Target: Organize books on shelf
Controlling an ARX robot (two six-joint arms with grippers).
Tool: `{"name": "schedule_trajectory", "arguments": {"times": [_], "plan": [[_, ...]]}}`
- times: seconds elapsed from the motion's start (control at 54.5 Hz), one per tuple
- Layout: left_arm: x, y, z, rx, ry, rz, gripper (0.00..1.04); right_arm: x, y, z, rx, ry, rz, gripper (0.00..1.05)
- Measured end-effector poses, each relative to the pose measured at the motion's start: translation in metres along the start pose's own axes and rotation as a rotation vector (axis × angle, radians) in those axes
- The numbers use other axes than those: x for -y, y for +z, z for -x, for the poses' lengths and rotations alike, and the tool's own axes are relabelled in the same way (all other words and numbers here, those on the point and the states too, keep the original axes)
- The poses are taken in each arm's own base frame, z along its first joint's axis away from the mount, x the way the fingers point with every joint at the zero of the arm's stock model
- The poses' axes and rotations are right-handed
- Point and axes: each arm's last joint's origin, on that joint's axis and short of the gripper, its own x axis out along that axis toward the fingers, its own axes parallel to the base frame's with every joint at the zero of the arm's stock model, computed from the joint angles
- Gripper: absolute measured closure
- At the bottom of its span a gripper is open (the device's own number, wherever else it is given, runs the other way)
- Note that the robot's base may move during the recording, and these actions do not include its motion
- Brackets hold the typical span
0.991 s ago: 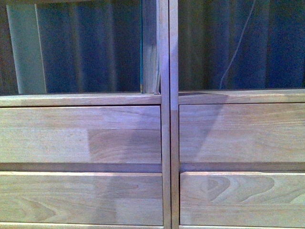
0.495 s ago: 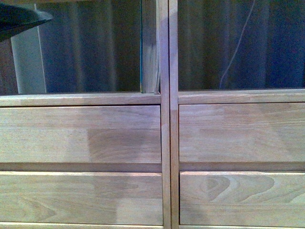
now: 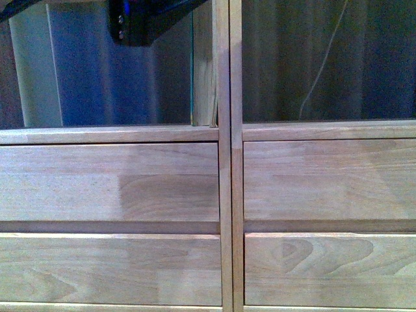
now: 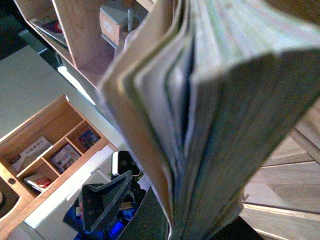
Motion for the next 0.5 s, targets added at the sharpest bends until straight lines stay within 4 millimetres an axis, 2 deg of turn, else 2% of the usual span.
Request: {"name": "schedule_trajectory", "arguments": {"times": [0.202, 0.33, 0.495], "plan": [[0.019, -0.002, -0.012, -0.002, -0.084, -0.016, 0.07, 0.008, -0.003, 0.008, -0.010, 0.012, -0.048, 0.97], [0.021, 0.001, -0.016, 0.000, -0.096, -0.018, 0.07, 0.008, -0.010, 0.011, -0.041, 0.030, -0.077, 0.97], [0.019, 0.003, -0.017, -0.001, -0.098, -0.004, 0.07, -0.002, -0.024, 0.014, -0.082, 0.082, -0.140, 0.97]]}}
